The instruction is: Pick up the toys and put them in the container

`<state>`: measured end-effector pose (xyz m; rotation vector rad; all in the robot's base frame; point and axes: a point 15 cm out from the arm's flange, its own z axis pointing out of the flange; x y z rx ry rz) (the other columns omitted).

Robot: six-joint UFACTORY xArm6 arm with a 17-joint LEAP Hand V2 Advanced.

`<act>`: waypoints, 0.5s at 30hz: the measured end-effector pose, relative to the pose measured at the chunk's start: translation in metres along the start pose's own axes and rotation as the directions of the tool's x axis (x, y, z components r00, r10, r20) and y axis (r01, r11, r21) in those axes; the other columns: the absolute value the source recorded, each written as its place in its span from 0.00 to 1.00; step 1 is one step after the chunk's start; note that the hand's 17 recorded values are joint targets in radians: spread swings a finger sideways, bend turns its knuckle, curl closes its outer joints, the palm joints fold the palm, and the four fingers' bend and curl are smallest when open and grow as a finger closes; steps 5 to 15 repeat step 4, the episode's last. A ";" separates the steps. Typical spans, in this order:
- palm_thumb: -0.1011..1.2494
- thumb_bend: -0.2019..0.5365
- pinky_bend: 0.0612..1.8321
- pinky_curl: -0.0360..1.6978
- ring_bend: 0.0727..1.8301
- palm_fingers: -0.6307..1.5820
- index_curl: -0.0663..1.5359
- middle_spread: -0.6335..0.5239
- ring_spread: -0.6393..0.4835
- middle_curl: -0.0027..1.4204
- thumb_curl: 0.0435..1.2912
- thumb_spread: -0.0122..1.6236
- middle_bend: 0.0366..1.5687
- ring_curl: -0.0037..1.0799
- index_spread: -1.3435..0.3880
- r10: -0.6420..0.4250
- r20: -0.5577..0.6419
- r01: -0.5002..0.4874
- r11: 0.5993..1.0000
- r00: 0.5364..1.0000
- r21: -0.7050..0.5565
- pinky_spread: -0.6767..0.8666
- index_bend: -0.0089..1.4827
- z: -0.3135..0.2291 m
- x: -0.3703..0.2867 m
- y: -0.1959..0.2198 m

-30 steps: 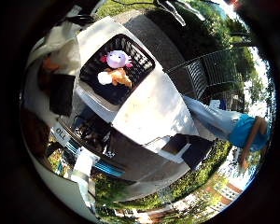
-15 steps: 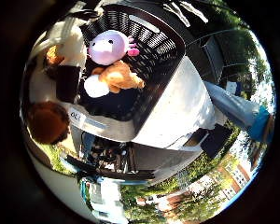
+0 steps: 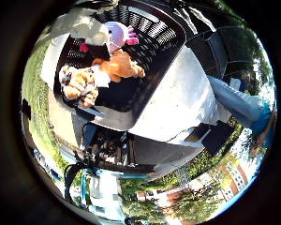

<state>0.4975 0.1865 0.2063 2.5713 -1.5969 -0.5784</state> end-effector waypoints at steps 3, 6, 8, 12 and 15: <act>0.65 0.24 0.40 0.29 0.22 0.22 0.33 0.69 0.87 0.24 0.38 0.73 0.07 0.28 0.49 -0.012 -0.007 0.013 0.999 1.000 0.040 0.76 0.09 -0.044 -0.009 0.025; 0.66 0.24 0.38 0.29 0.22 0.22 0.32 0.69 0.87 0.23 0.37 0.73 0.07 0.28 0.50 -0.020 -0.006 0.020 0.999 1.000 0.035 0.76 0.09 -0.055 -0.014 0.036; 0.66 0.24 0.38 0.29 0.22 0.22 0.32 0.69 0.87 0.23 0.37 0.73 0.07 0.28 0.50 -0.020 -0.006 0.020 0.999 1.000 0.035 0.76 0.09 -0.055 -0.014 0.036; 0.66 0.24 0.38 0.29 0.22 0.22 0.32 0.69 0.87 0.23 0.37 0.73 0.07 0.28 0.50 -0.020 -0.006 0.020 0.999 1.000 0.035 0.76 0.09 -0.055 -0.014 0.036; 0.66 0.24 0.38 0.29 0.22 0.22 0.32 0.69 0.87 0.23 0.37 0.73 0.07 0.28 0.50 -0.020 -0.006 0.020 0.999 1.000 0.035 0.76 0.09 -0.055 -0.014 0.036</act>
